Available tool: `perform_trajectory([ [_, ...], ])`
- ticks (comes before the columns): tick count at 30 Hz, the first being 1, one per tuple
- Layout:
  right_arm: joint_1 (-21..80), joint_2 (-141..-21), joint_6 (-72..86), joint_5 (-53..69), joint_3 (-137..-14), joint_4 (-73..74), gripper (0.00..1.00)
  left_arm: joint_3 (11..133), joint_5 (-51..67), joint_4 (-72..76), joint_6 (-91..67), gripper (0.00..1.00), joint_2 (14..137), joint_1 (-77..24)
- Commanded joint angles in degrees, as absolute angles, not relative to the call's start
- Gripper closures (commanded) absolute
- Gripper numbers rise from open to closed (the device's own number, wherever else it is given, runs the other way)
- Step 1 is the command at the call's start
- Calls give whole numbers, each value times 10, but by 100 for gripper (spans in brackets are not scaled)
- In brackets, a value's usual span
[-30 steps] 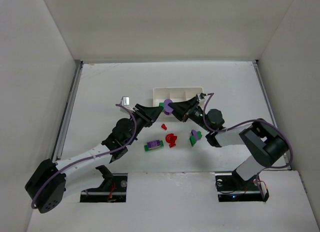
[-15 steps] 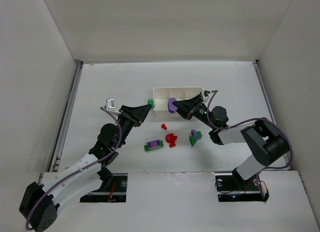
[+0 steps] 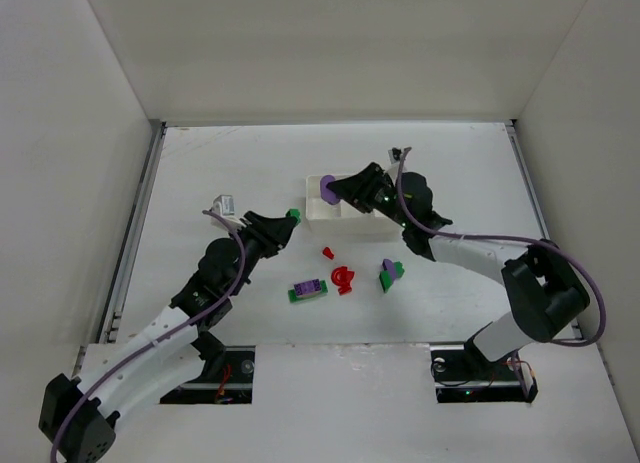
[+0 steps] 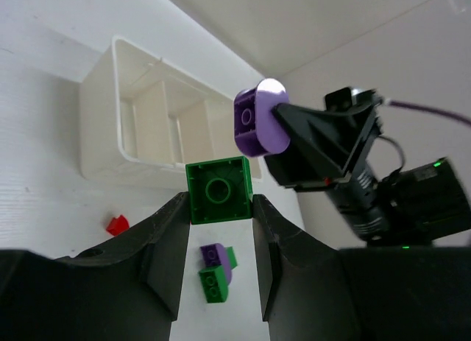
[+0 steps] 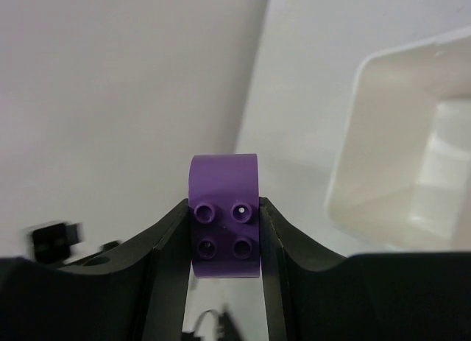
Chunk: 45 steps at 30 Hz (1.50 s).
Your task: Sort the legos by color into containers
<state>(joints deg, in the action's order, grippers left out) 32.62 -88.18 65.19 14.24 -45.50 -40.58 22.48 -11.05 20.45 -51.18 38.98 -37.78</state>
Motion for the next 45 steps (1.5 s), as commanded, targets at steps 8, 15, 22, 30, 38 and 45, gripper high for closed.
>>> perform_trajectory([
  [8, 387, -926, 420, -57, -618, -99, 71, 276, -179, 145, -425, 88, 396, -413],
  [15, 393, -966, 412, -83, -655, -93, 67, 277, -178, 144, -423, 88, 402, -410],
  [22, 393, -996, 405, -73, -686, -94, 52, 294, -179, 148, -410, 88, 438, -413],
  [30, 384, -960, 405, -62, -679, -105, 31, 320, -180, 166, -403, 88, 491, -418],
  [38, 343, -746, 423, -129, -460, -185, 74, 443, -181, 177, -341, 87, 655, -467],
  [45, 333, -550, 435, -201, -284, -164, 77, 566, -178, 163, -300, 86, 817, -477],
])
